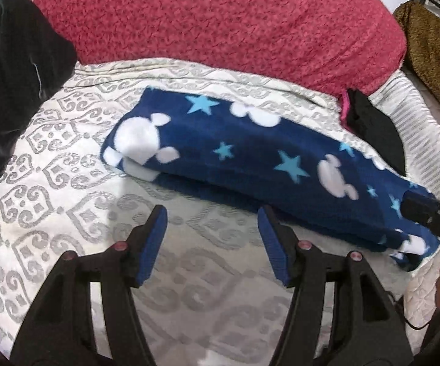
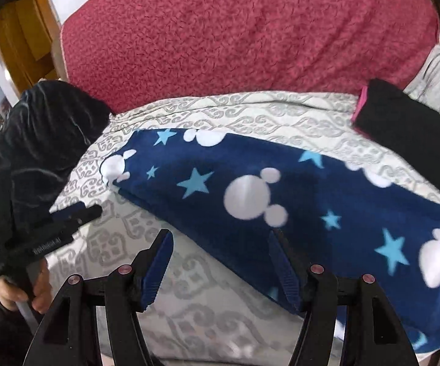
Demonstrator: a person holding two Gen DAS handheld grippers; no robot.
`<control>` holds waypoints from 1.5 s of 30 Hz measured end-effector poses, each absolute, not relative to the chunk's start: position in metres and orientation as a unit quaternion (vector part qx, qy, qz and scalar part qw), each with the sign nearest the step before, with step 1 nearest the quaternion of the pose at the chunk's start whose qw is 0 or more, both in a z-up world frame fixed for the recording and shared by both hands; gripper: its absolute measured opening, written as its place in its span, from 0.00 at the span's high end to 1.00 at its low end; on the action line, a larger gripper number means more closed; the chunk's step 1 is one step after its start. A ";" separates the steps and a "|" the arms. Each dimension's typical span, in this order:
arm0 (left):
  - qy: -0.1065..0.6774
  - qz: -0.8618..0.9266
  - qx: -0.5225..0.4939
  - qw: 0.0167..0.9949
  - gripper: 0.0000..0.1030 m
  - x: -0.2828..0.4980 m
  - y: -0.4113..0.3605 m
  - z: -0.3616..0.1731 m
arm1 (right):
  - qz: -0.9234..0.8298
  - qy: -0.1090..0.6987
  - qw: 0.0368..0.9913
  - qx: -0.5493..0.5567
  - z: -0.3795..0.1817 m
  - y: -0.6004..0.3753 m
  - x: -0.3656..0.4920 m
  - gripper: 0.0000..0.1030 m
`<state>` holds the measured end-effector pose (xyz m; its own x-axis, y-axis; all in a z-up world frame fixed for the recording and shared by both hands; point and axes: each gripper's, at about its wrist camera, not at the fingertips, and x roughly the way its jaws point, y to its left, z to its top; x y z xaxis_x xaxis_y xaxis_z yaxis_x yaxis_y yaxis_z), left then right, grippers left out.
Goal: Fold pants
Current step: 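Grasp one end of the pants strip with the left gripper and lift it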
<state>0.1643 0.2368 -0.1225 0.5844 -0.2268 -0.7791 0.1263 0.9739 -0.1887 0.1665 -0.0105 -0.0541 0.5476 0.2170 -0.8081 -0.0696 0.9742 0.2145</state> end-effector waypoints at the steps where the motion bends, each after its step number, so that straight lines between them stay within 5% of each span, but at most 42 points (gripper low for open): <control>1: 0.447 -0.094 -0.056 0.888 0.39 0.169 0.241 -0.126 | 0.084 0.473 0.873 0.084 -0.058 -0.007 0.175 0.36; 12: 0.489 -0.046 -0.180 0.852 0.39 0.231 0.312 -0.166 | 0.123 0.498 0.856 0.058 -0.090 0.041 0.220 0.36; 24: 0.499 -0.005 -0.155 0.853 0.39 0.267 0.313 -0.172 | 0.122 0.524 0.840 0.067 -0.115 0.042 0.230 0.36; 27: 0.506 0.010 -0.173 0.845 0.23 0.265 0.320 -0.181 | 0.121 0.522 0.842 0.067 -0.115 0.039 0.230 0.36; 30: 0.501 0.001 -0.214 0.839 0.23 0.264 0.322 -0.187 | 0.119 0.522 0.842 0.075 -0.116 0.035 0.232 0.36; 31: 0.499 -0.005 -0.208 0.841 0.27 0.267 0.319 -0.187 | 0.115 0.526 0.839 0.078 -0.118 0.034 0.234 0.36; 32: 0.496 -0.021 -0.207 0.843 0.53 0.270 0.316 -0.188 | 0.113 0.529 0.837 0.081 -0.120 0.033 0.234 0.36; 34: 0.501 -0.056 -0.234 0.831 0.82 0.275 0.313 -0.193 | 0.109 0.537 0.832 0.090 -0.123 0.029 0.234 0.36; 45: 0.470 -0.036 -0.182 0.863 0.84 0.277 0.298 -0.168 | 0.072 0.548 0.824 0.121 -0.127 -0.001 0.233 0.36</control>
<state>0.2769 0.2980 -0.1678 0.5553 -0.2337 -0.7982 -0.1089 0.9310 -0.3483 0.2326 -0.0014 -0.1272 0.3886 0.2518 -0.8863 0.0143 0.9602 0.2791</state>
